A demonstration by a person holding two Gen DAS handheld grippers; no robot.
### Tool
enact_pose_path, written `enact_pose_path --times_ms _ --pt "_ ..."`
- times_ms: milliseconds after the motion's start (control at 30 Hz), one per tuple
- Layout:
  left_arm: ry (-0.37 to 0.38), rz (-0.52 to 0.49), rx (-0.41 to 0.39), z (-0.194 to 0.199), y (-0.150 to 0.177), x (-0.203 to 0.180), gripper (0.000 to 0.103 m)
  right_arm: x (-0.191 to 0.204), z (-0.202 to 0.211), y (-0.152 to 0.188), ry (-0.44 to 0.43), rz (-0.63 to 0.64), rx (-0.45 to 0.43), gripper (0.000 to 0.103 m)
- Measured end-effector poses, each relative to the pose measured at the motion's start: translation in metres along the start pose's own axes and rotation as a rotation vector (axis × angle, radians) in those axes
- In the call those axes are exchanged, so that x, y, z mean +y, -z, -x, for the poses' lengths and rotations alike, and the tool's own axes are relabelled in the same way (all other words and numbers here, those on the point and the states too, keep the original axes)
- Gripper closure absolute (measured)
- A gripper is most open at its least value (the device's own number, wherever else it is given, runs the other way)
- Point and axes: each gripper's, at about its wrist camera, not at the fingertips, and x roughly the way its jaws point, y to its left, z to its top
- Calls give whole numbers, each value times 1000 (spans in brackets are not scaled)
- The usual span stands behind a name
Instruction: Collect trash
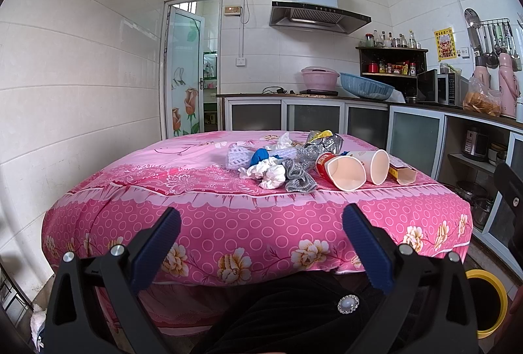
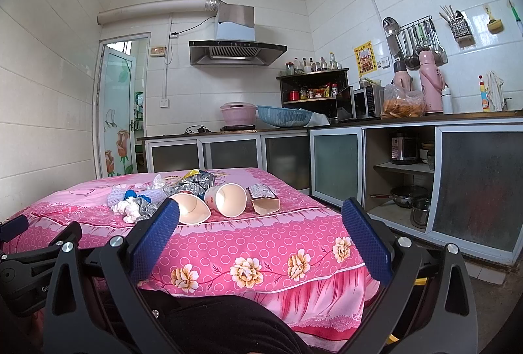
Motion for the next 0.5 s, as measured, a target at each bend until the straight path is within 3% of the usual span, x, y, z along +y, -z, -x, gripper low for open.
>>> enact_pose_path --times_ms 267,500 --pt "-21 45 45 -13 -6 8 8 -3 -12 -8 48 -2 13 8" --pt "-23 -12 100 -53 -39 23 8 -17 -69 -39 -23 34 188 8"
